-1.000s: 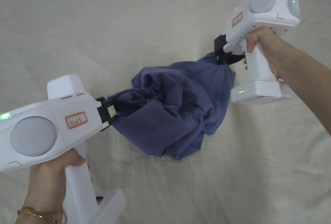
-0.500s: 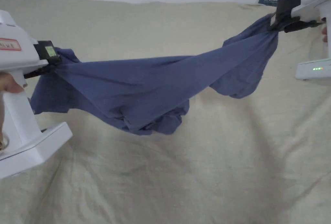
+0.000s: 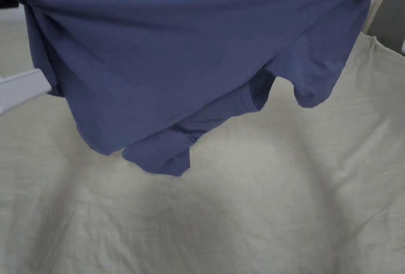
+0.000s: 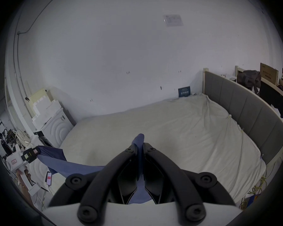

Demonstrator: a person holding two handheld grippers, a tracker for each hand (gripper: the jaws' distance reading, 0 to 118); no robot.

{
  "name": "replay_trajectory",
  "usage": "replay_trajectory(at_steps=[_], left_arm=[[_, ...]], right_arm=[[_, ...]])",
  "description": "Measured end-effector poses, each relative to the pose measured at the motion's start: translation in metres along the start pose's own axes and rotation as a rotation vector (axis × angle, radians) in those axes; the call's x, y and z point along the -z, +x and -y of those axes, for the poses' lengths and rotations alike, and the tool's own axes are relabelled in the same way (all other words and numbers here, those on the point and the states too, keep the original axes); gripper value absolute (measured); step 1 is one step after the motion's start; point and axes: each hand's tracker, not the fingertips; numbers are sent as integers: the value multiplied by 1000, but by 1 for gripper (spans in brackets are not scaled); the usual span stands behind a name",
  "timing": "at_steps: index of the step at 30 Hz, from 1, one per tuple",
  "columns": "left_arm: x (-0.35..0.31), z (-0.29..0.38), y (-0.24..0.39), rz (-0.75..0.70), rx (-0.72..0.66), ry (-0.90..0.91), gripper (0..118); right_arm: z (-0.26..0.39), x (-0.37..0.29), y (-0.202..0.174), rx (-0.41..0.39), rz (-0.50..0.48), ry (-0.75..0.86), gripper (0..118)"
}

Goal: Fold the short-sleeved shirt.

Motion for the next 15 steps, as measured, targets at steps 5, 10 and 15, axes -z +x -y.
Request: replay_trajectory(at_steps=[5, 10, 15], left_arm=[[5, -50, 21, -26, 41, 30, 0], [36, -87, 53, -157, 179, 83, 0], [82, -111, 82, -290, 278, 131, 0]], right_arm=[[-34, -3, -14, -25, 18, 37, 3], [-60, 21, -41, -74, 79, 71, 3], [-90, 62, -61, -113, 142, 104, 3]])
